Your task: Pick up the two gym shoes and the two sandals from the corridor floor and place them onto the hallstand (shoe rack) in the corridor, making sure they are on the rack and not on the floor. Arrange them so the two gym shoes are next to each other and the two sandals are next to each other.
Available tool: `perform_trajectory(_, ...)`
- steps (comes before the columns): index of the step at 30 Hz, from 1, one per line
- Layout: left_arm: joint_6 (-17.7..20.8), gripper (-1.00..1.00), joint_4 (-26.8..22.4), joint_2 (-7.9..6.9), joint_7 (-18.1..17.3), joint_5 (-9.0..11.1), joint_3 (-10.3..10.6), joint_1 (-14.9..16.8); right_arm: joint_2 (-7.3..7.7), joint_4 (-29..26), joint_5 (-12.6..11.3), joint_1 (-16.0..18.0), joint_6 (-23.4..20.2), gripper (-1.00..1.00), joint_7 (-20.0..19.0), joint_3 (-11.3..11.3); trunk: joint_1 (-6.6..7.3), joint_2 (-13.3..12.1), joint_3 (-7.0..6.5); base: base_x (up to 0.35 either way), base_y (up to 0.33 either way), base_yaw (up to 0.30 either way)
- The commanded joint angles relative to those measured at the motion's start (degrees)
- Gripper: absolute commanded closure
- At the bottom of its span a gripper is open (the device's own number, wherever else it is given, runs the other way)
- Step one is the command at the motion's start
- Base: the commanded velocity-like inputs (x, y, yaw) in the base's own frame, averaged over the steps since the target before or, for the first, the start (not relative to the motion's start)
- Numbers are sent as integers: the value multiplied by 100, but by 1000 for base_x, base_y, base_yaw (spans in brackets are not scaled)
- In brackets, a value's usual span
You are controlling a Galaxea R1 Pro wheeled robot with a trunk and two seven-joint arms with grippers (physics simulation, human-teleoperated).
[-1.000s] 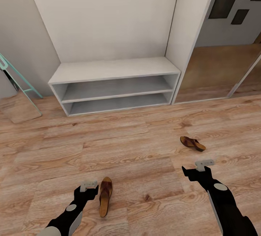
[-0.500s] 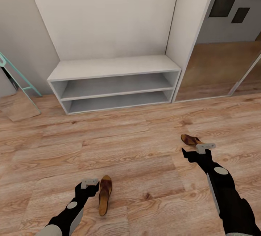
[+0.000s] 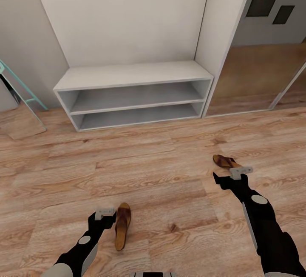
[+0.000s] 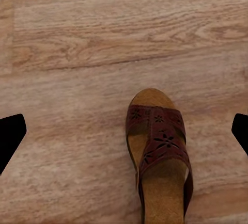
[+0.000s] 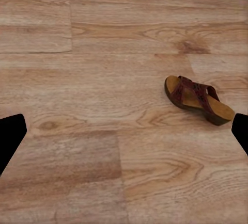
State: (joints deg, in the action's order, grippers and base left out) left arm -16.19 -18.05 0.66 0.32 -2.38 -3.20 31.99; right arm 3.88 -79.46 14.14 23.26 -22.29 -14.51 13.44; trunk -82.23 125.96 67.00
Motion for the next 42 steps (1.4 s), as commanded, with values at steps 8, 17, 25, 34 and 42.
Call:
perform_trajectory(8,-25,-100,3,15,1,-26,-32,1,-1,-3,62,5,-21,-100,-52,10,-175,324,216,0,0,0)
perform_trajectory(17,-24,-100,3,78,1,-26,-32,0,-1,0,63,4,-21,-100,-52,10,-373,685,458,0,0,-34)
perform_trajectory(25,-31,-100,3,72,3,-27,-28,0,-1,1,61,6,-21,-100,-49,8,-461,845,580,0,0,-131)
perform_trajectory(34,-35,-100,3,75,3,-30,-25,0,-1,7,55,6,-21,-100,-52,2,-461,845,600,0,0,-48)
perform_trajectory(42,-41,-100,15,72,10,-33,-40,-8,-7,10,54,5,-21,-100,-52,1,-593,1086,737,0,0,-77)
